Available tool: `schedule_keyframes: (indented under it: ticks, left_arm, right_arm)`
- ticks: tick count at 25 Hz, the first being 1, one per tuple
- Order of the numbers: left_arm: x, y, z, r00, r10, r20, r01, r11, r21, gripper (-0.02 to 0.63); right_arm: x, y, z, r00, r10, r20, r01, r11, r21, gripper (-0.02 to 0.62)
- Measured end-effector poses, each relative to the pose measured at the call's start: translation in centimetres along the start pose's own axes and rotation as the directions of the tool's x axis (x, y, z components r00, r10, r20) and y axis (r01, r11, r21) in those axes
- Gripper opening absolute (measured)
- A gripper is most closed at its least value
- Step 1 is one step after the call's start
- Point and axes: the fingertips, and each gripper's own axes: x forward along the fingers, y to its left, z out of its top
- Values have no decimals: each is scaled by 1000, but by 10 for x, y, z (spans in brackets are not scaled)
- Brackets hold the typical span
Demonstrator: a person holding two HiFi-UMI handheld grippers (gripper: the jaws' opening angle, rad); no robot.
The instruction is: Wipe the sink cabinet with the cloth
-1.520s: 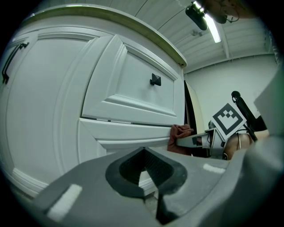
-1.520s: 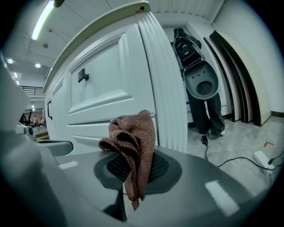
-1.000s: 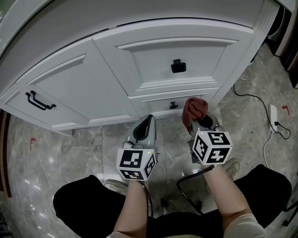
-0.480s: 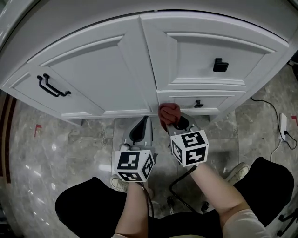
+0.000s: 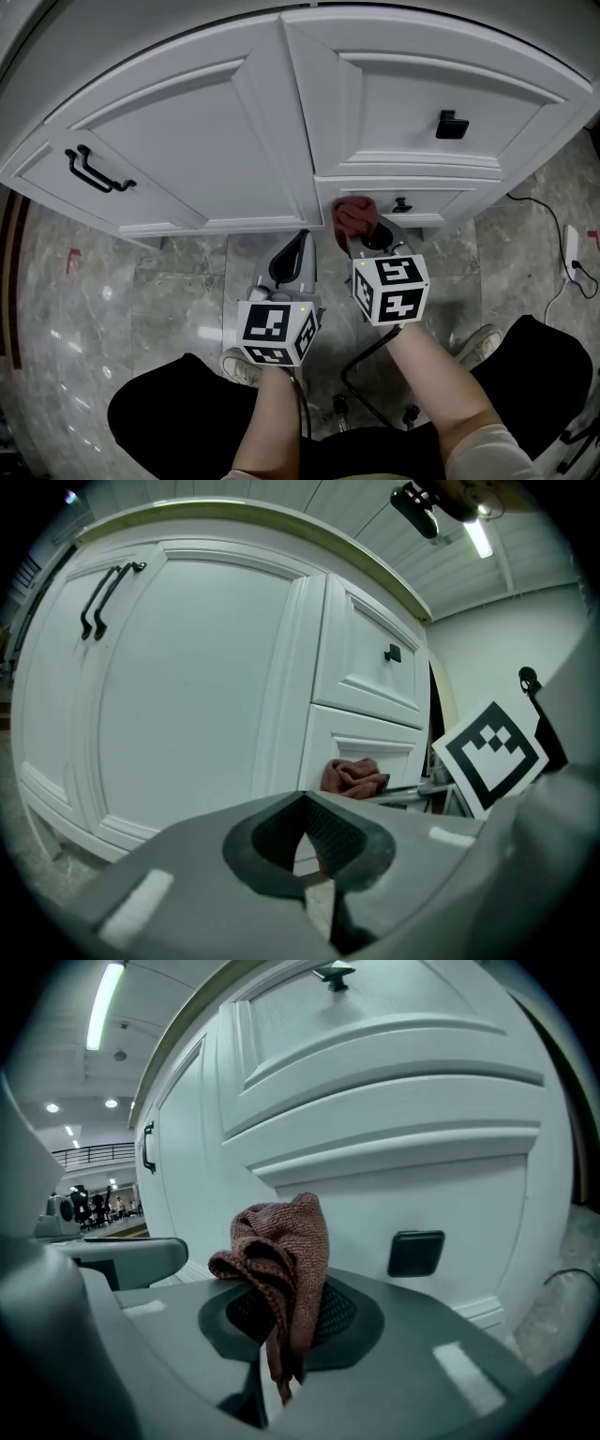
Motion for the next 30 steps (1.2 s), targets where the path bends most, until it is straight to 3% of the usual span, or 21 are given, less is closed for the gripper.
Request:
schedule_keyframes:
  ticks: [14, 20, 25, 30]
  left_arm:
    - [12, -24, 5, 999, -42, 1, 42, 999, 15, 0]
    - [22, -42, 7, 997, -75, 3, 75, 997, 16, 0]
    - [27, -57, 6, 995, -101, 1, 101, 995, 21, 0]
    - [29, -65, 2, 993, -115, -17, 115, 993, 32, 0]
  right_arm:
    - [-23, -52, -8, 995, -96, -25, 99, 969, 226, 77]
    - [-40, -55, -5, 995, -98, -23, 100, 977, 188, 77]
    - [-60, -72, 1, 988, -153, 1, 152, 980, 127, 77]
    - [-62, -99, 2, 983, -185, -7, 184, 971, 153, 77]
